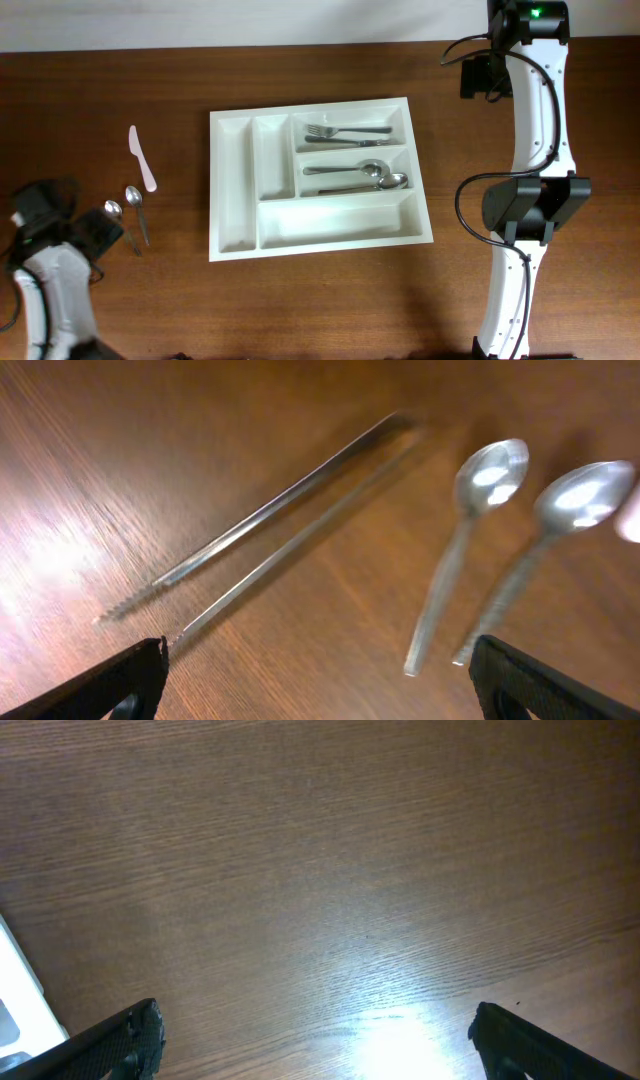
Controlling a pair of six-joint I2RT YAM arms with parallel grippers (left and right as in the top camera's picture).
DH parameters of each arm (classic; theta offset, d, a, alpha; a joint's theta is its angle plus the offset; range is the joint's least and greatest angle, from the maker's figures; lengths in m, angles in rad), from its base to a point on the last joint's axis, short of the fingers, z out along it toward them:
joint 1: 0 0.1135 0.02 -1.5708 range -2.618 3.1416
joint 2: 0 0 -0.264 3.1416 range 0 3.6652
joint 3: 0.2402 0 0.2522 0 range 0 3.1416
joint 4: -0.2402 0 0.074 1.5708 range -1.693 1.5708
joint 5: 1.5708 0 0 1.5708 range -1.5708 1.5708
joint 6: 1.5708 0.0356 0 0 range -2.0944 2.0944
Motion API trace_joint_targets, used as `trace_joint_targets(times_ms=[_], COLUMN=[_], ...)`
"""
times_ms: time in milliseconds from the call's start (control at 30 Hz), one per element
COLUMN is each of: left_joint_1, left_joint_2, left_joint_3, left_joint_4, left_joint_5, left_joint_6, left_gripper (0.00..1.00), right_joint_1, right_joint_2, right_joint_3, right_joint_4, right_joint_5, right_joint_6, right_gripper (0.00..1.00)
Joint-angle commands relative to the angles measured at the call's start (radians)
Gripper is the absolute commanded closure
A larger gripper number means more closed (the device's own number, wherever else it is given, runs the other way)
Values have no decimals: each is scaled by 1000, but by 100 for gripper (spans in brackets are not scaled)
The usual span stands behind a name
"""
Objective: Pack container
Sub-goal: 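Move the left gripper over the metal tongs left of the tray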
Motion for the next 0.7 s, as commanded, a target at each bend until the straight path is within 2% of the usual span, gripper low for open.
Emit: trace_joint_targets(times_ms=[0,100,400,667], left_joint_1=[78,139,201,200], left_joint_2=[44,69,77,95], left_joint_3=[15,15,15,15], left_joint_4=[2,10,129,294], left_joint_5=[183,282,309,369], left_joint_6=[100,180,189,492], left_gripper=[1,1,1,7], right_joint_1=[3,3,3,3], right_joint_2=[-27,-27,-27,-27], right_joint_3=[17,17,17,17], right_joint_4=[0,1,0,0], right_joint_5=[23,23,23,23], right_joint_6=[11,11,11,11], right_gripper=[1,1,1,1])
